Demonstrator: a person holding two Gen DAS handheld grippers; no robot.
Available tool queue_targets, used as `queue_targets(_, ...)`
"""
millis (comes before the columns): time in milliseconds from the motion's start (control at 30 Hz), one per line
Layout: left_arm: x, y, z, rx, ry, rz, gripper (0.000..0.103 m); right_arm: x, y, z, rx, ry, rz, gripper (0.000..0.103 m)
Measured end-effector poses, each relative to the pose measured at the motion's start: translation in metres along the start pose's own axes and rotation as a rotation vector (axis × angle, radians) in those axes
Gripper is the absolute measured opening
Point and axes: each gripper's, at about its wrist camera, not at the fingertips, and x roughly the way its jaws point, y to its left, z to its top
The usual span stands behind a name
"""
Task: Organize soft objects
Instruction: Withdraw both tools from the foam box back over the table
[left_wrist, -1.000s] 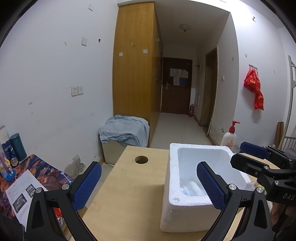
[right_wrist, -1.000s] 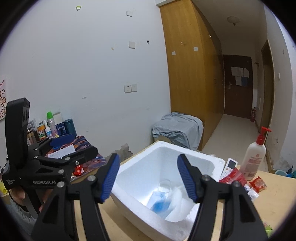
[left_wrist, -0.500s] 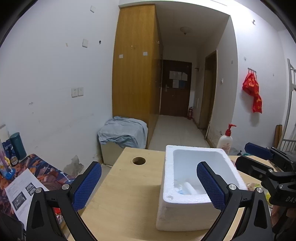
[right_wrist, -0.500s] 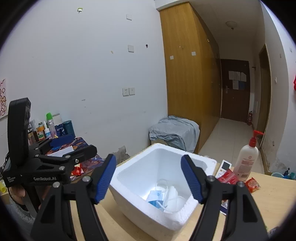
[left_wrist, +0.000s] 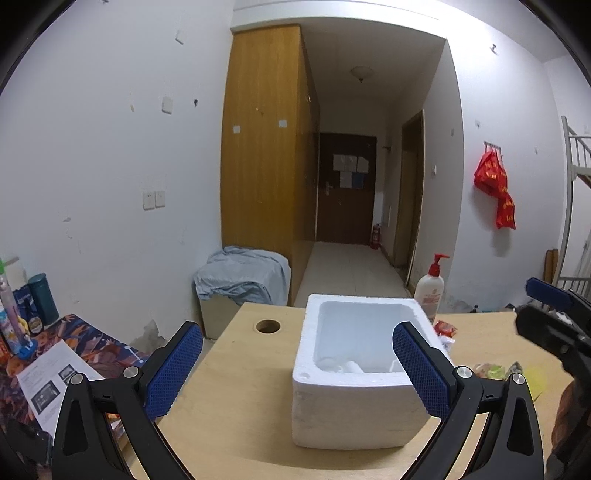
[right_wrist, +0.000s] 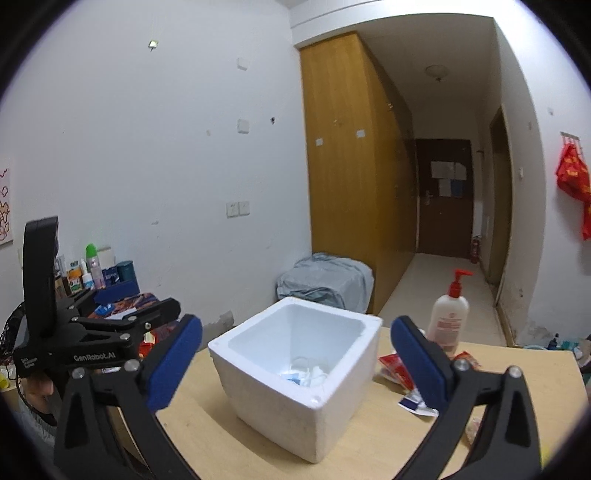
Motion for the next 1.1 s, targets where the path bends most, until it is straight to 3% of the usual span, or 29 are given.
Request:
queue_targets(700,-0.055,-0.054,-0.009,0.028,-0.081,-0.077,0.103,-0.066,-0.014,-0.017,0.016,-0.046,-0.141,0.103)
queue_targets(1100,-0.078,-0.086,-0.038,0.05,-0.151,-0.128,0.103,-0.114,-0.026,-0.059,0.02,-0.05,-0.236,0.103)
